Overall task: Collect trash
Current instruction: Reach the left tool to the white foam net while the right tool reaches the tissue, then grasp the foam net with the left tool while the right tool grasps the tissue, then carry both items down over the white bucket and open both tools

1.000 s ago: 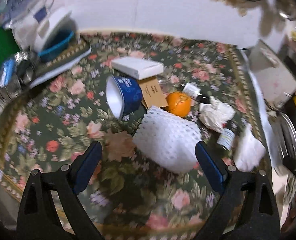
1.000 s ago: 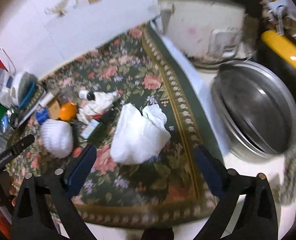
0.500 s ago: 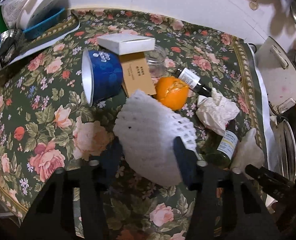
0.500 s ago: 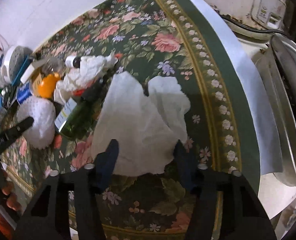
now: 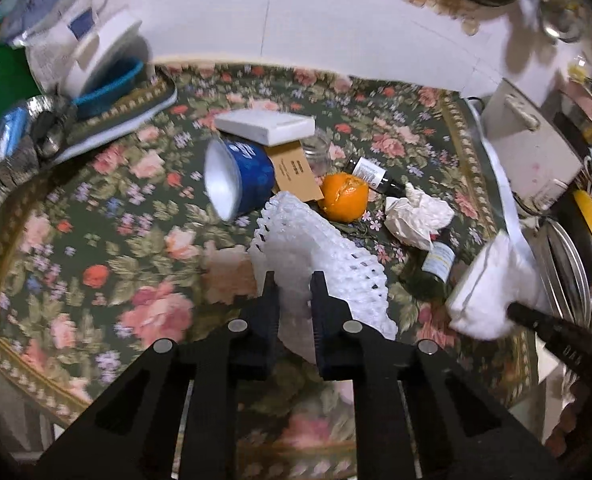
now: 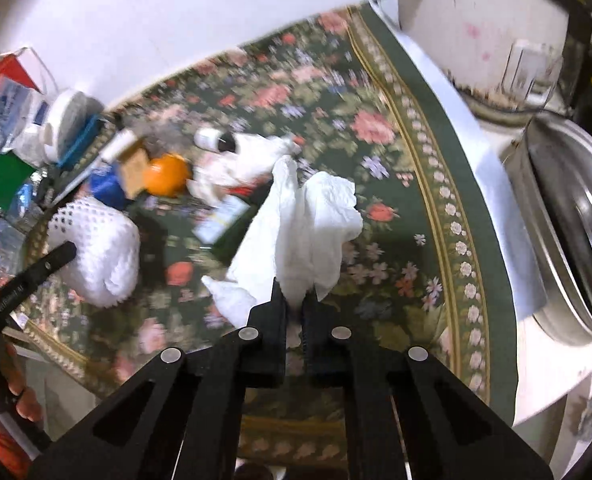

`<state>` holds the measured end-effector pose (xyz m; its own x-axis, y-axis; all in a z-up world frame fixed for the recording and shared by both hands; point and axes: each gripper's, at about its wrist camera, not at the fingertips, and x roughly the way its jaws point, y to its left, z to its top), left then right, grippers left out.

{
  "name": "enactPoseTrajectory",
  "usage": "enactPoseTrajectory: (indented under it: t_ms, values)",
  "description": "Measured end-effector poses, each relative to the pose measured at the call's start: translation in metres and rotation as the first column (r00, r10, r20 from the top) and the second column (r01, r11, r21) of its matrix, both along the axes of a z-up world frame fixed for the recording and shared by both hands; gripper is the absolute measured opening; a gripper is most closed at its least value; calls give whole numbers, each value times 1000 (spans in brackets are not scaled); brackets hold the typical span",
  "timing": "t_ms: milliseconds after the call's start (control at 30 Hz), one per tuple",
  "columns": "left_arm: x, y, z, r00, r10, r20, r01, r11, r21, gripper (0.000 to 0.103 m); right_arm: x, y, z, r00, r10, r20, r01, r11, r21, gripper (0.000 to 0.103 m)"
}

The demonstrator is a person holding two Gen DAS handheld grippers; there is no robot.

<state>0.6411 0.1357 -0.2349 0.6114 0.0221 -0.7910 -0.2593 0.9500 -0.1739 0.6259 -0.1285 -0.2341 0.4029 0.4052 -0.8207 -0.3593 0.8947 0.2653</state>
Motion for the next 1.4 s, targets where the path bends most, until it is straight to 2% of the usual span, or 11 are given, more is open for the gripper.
enactPoseTrajectory:
  t_ms: [200,367,567,767,900,1033,1233,1400]
  values:
    - [-58,20,26,994,-88,65,86,996,36,13,-60,23,42,993,-48,109,45,999,23,6]
    - [-118,38,41,980,-156,120,150,987,61,13,-118,44,63,980,-89,176,79,995,60,6]
    - [-182,47,44,966,-222,135,211,973,90,13,-181,65,63,972,-107,209,93,993,75,6]
    - [-228,43,27,960,-266,85,260,963,76,13,-229,78,57,978,-89,187,79,995,61,6]
    - [-246,35,4,963,-269,31,268,963,37,13,-249,80,45,987,-51,155,46,998,35,6]
    - [-257,23,-26,966,-259,-19,259,966,18,13,-257,77,19,993,-6,114,4,1000,17,6]
    - [-268,1,-105,970,-207,-127,205,978,-27,13,-257,74,-47,997,72,30,-72,997,-13,6]
    - [-270,-14,-191,966,-152,-210,142,988,-61,13,-252,72,-112,991,133,-27,-134,990,-40,6]
